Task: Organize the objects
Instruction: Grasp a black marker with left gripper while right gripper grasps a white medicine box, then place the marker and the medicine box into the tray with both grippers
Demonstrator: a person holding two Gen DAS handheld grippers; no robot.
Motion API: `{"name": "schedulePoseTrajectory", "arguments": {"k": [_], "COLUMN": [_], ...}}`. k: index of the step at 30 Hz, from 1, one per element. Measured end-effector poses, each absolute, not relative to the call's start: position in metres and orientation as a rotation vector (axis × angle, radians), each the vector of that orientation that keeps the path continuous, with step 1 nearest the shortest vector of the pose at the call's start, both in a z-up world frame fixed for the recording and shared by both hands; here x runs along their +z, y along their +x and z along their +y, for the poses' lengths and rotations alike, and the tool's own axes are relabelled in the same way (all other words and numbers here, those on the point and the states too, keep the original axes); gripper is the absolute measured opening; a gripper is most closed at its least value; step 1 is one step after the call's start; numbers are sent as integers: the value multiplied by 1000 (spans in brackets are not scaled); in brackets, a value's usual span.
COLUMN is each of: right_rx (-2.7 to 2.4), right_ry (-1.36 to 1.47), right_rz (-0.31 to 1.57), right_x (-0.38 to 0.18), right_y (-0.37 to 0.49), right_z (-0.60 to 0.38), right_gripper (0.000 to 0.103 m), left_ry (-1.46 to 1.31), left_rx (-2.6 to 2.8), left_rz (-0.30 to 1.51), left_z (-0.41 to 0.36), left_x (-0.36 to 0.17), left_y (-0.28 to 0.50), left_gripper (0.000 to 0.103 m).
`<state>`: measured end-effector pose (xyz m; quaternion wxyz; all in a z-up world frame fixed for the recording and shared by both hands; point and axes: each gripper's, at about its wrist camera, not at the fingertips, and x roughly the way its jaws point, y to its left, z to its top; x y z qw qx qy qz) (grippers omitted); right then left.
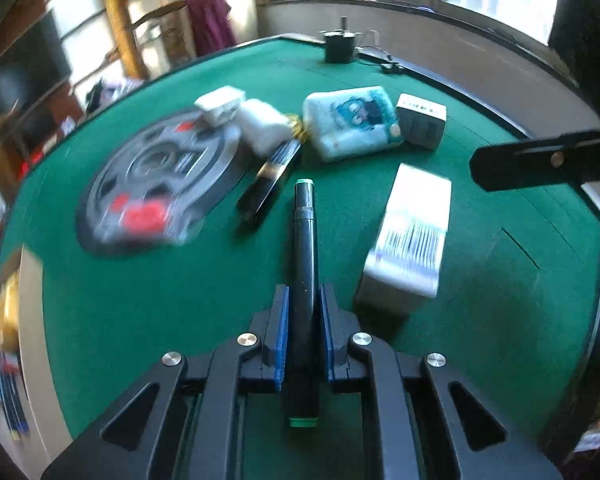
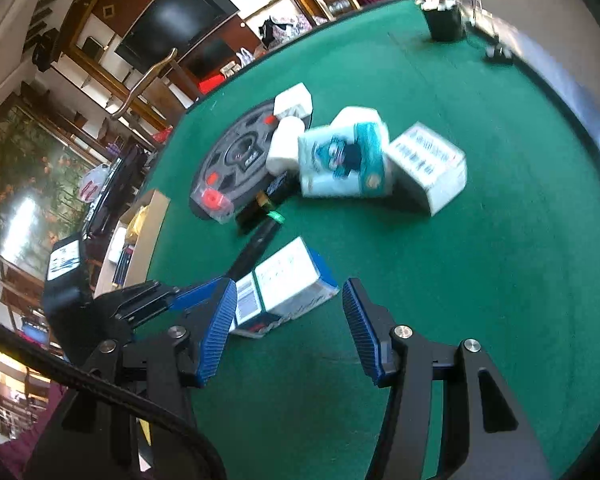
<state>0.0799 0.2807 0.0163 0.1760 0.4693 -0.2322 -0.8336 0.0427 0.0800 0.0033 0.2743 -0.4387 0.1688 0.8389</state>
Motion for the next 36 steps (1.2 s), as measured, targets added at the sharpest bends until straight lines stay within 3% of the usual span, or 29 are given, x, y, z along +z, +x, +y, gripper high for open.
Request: {"name": "schedulePoseTrajectory", "arguments": {"k": [3, 6, 10, 12, 14, 17, 22, 23, 25, 30, 36], "right_rx": [-2311, -2253, -2306, -2346, -2385, -2474, -2646, -2671, -2695, -2614, -2539], "right_ry": [1363, 1388, 1415, 1452, 1489, 1540, 1582, 1585, 1585, 1566, 1400], "right_rz": [-740, -860, -944, -953, -935, -815, -442, -355, -229, -268, -283], "right_x": [4, -8, -11, -11, -9, -5, -3, -4, -4, 0, 46], "right_y": [80, 80, 75, 71, 66, 57, 50, 51, 54, 63, 72], "right_z": [275, 268, 261, 256, 250, 230, 190, 184, 176, 177, 152], "right_gripper": [55, 55, 54, 55, 55, 59, 60, 54, 32, 32, 32], "left_ry": [-1254, -1261, -1205, -1202, -1221, -1252, -1220, -1204, -1165, -1100, -1058], "left_rx": [2277, 2299, 2366, 2377, 2375, 2380, 2432, 2445, 2482, 2569, 2695], "left_rz": [369, 395, 451, 388, 326, 276, 126, 98, 34, -107, -202], "left_z": [60, 64, 82, 80, 74, 59, 12, 2, -23, -86, -161], "left_x": [4, 4, 1, 0, 1, 3, 22, 27, 40, 66, 90], "left_y": [48, 45, 36, 33, 32, 34, 52, 56, 67, 83, 89], "left_gripper": [11, 15, 40, 39, 11, 11, 11, 11, 11, 11, 11]}}
